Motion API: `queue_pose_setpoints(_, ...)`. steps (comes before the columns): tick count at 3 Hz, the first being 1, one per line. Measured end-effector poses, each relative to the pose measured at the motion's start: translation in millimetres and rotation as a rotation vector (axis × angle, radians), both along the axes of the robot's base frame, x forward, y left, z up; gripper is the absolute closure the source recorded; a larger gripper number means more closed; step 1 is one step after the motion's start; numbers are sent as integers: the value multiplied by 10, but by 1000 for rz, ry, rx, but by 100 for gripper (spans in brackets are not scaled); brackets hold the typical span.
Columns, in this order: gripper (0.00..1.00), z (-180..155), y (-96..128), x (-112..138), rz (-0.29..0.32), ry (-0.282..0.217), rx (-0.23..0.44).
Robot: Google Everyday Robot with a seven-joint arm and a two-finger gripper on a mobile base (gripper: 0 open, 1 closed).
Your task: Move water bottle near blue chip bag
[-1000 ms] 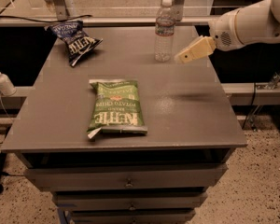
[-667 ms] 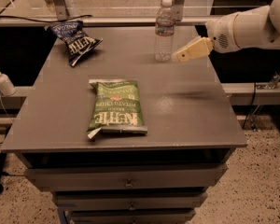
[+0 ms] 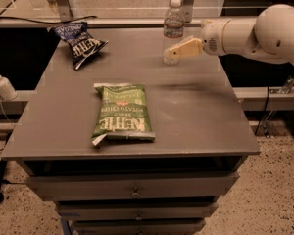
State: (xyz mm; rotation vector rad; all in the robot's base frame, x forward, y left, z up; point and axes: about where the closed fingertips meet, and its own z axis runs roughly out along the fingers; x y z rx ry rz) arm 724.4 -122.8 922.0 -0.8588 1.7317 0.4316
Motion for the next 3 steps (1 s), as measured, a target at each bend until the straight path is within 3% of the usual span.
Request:
queue_pose_setpoints(1, 0, -38, 137, 272, 0, -42, 40)
queue_pose_setpoints(2, 0, -68, 301, 470, 12, -50, 83)
queue_pose_setpoints(3, 18, -127, 367, 582, 21, -51, 102)
